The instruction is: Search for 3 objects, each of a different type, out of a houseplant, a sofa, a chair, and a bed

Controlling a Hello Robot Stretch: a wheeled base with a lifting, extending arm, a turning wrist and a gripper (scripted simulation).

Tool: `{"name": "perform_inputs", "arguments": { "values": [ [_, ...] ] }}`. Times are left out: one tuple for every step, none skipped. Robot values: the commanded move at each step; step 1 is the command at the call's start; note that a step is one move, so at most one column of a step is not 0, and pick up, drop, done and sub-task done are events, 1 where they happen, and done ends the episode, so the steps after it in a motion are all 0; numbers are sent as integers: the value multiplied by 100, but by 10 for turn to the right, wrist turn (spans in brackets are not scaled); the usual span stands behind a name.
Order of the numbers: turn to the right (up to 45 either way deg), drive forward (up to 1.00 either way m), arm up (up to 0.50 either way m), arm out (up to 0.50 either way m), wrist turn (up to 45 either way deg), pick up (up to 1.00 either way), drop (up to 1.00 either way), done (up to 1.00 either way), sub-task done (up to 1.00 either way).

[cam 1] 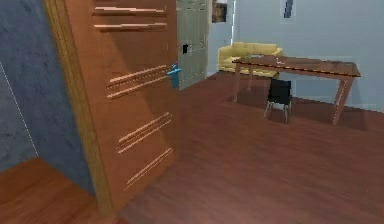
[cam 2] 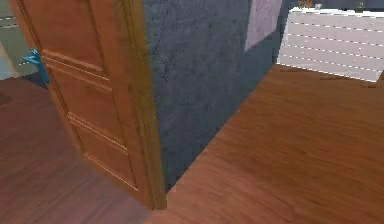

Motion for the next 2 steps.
{"name": "perform_inputs", "arguments": {
  "values": [
    [360,0,0,0,0,0,0,0,0],
    [0,40,0,0,0,0,0,0,0]
  ]
}}
